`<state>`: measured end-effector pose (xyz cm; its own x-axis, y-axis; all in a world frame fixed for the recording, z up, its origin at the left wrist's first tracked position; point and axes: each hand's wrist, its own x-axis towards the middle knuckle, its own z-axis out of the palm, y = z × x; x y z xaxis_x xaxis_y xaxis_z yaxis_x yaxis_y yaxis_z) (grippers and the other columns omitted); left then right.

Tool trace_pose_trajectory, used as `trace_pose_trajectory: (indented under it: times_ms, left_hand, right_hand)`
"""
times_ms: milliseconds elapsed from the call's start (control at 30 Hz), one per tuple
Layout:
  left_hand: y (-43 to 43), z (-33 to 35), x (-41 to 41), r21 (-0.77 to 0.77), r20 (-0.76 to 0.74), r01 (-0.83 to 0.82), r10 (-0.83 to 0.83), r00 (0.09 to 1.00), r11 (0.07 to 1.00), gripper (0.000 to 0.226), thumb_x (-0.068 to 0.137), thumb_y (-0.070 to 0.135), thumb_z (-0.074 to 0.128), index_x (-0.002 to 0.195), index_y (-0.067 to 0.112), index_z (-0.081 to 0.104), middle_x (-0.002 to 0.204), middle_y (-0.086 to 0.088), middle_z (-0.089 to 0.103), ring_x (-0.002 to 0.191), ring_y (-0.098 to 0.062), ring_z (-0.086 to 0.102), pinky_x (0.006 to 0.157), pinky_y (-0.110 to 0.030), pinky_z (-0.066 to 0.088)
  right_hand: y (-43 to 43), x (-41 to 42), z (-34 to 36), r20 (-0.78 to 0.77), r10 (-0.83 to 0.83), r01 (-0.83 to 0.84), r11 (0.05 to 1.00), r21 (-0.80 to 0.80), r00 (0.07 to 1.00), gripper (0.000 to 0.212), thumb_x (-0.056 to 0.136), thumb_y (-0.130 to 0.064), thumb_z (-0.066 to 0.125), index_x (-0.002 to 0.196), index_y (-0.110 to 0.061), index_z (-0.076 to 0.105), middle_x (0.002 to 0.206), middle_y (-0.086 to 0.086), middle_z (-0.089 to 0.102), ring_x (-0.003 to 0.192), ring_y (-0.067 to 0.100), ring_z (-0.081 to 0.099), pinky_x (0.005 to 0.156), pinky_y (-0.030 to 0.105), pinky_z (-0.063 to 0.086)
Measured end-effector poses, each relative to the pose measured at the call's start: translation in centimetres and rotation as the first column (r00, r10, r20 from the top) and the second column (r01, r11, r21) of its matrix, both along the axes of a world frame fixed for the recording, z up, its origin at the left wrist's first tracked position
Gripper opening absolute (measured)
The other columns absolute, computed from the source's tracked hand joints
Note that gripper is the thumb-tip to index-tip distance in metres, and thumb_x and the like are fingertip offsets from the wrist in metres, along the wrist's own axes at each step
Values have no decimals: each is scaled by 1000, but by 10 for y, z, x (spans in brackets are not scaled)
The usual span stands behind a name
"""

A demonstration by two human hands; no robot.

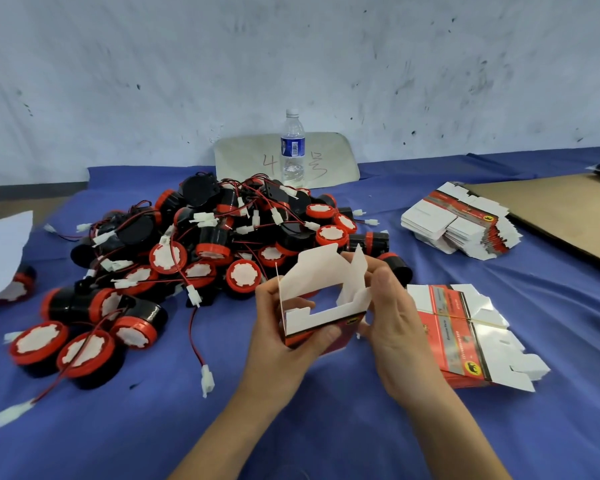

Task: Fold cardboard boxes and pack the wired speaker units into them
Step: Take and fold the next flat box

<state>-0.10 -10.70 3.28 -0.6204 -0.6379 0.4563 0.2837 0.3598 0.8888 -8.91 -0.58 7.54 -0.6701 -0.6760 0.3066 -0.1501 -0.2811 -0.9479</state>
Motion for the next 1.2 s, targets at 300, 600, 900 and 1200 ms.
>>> trace_pose_trajectory:
  times_ms: [300,600,900,1200]
  left_hand:
    - [4,3,-1,49,-48,5,-3,999,999,60,61,48,74,112,38,43,97,24,64,91,4,62,73,-14,51]
    - [9,6,6,105,-48,114,-110,993,988,35,84,56,53,117,48,43,111,33,60,101,9,59,77,-10,48]
    - [-1,-1,5,389,-79,53,-24,997,920,57,73,31,46,122,4,54,102,-10,67,100,-26,61,88,-43,50]
    - [-12,-3,3,471,-124,186,-145,982,862,42,77,36,38,89,27,78,84,-2,74,80,-11,69,63,-23,54]
  right_hand:
    - [0,2,-1,-58,14,-17,999,-41,998,70,70,-67,63,124,-23,56,118,-4,66,110,14,61,82,23,52]
    - [-3,2,-12,28,-15,19,992,-123,999,29,82,-23,61,109,-32,65,107,-4,69,97,13,62,74,20,49]
    - [-6,13,-15,-371,-150,111,986,-126,916,47,80,-32,68,121,-42,47,122,-20,58,103,3,60,80,19,48]
    - [3,-5,-13,-708,-120,133,990,-37,696,50,85,-56,59,117,-19,66,112,-12,59,95,-1,59,73,11,45]
